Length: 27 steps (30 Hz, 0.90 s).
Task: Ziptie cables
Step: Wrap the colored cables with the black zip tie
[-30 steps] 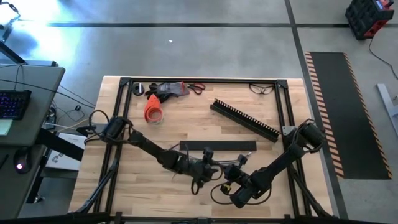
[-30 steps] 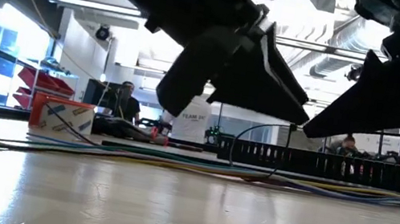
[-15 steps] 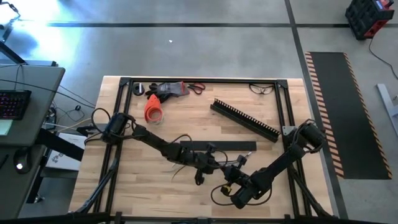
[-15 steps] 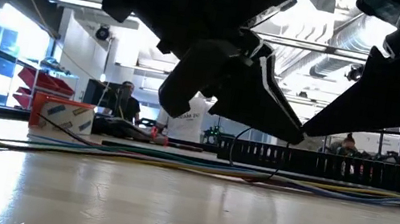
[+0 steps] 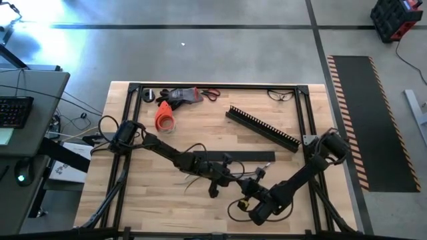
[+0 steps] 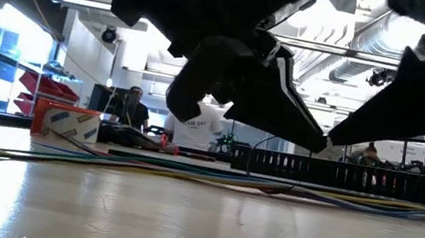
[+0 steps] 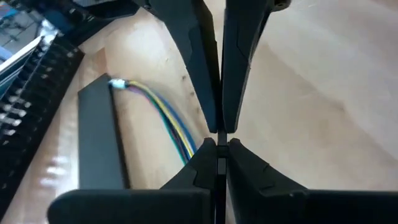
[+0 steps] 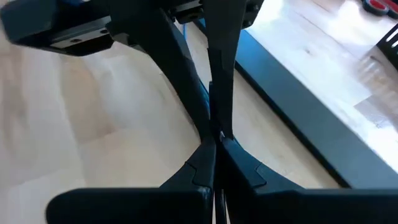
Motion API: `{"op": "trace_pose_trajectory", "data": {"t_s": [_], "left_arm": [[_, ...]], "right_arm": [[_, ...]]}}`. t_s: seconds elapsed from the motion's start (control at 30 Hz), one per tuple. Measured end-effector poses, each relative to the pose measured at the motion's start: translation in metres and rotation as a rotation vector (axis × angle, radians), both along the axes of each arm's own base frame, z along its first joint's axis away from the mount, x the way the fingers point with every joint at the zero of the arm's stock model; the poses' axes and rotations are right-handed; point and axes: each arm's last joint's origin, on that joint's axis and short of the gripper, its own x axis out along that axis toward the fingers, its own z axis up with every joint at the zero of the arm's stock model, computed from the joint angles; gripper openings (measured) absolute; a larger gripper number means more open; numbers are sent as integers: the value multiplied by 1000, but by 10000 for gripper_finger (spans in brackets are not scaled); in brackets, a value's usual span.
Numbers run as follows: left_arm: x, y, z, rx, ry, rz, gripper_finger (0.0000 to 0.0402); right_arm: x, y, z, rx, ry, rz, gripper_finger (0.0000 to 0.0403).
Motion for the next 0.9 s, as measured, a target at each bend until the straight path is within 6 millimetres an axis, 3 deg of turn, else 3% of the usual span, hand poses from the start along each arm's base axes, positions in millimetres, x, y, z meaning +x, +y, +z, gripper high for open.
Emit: {"op": "trace_pose_trajectory", "data": {"t_s": [0.4,0.9], "left_arm": [[3,6,1,-68,9,-81,1],[4,11,-2,-77,17,-69,0]], "right_arm": [[-45,40,0,105,-83,32,0],[-105,71,-6,314,38,52,0]]}}
